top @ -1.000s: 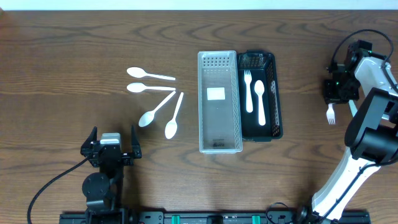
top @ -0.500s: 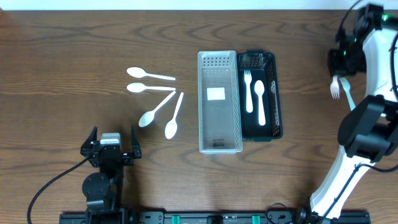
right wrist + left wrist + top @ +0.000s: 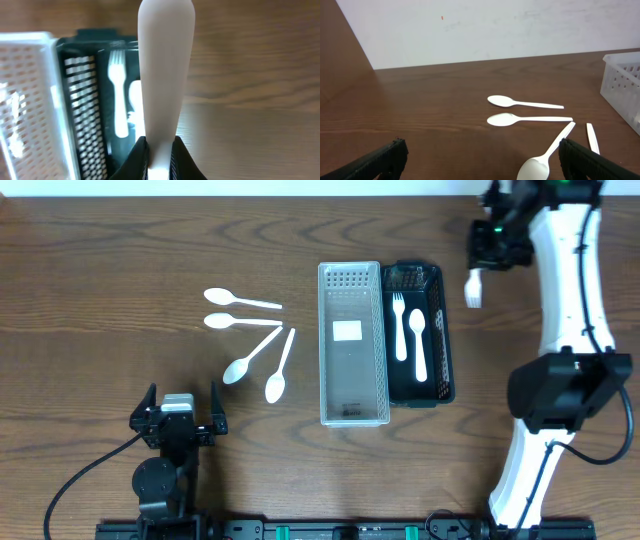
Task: Pack container
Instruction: 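Carry the second fork into the black basket and release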
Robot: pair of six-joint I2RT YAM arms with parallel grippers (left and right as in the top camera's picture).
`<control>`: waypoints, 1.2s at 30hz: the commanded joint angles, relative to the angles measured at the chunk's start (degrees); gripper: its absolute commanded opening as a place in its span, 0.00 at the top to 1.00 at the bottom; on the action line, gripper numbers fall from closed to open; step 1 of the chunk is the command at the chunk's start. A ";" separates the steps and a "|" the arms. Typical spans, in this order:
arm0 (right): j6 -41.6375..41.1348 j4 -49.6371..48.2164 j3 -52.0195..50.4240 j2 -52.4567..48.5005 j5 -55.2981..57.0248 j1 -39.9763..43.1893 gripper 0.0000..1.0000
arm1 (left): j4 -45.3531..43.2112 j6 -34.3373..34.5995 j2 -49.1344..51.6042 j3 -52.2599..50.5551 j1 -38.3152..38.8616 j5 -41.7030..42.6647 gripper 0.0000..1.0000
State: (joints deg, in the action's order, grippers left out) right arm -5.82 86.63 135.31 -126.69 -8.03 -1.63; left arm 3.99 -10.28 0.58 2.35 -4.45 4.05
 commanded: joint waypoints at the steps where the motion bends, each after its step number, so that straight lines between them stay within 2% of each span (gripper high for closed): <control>1: -1.86 0.13 -0.11 0.44 -0.76 -3.56 0.92 | 0.61 0.46 -0.28 -1.66 -0.26 -0.24 0.02; 7: -1.90 0.15 -1.64 0.35 2.64 -6.97 0.83 | 0.61 0.46 -0.28 -1.66 -0.26 -0.24 0.02; 18: -2.08 -2.60 -11.65 0.35 2.56 -7.82 0.79 | 0.61 0.46 -0.28 -1.66 -0.26 -0.24 0.02; 22: -2.08 -3.06 -12.28 0.35 2.36 -9.18 0.74 | 0.61 0.46 -0.28 -1.66 -0.26 -0.24 0.02; 25: -2.05 -3.63 -12.26 0.35 2.27 -10.40 0.55 | 0.61 0.46 -0.28 -1.66 -0.26 -0.24 0.02; 27: -2.03 -3.96 -12.26 0.35 2.21 -10.84 0.23 | 0.61 0.46 -0.28 -1.66 -0.26 -0.24 0.02; 28: -1.79 -4.07 -12.26 0.35 2.21 -10.86 0.15 | 0.61 0.46 -0.28 -1.66 -0.26 -0.24 0.02; 31: -1.36 -3.87 -11.41 0.37 3.67 -9.81 0.01 | 0.61 0.46 -0.28 -1.66 -0.26 -0.24 0.02; 34: -1.29 -2.58 -9.05 0.48 6.99 -7.04 0.01 | 0.61 0.46 -0.28 -1.66 -0.26 -0.24 0.02; 36: 1.57 -0.98 -6.12 0.48 9.66 -3.80 0.01 | 0.61 0.46 -0.28 -1.66 -0.26 -0.24 0.02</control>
State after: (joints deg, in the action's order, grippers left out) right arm -6.85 84.82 124.86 -126.72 -3.44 -9.96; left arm 3.99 -10.28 0.58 2.35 -4.45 4.03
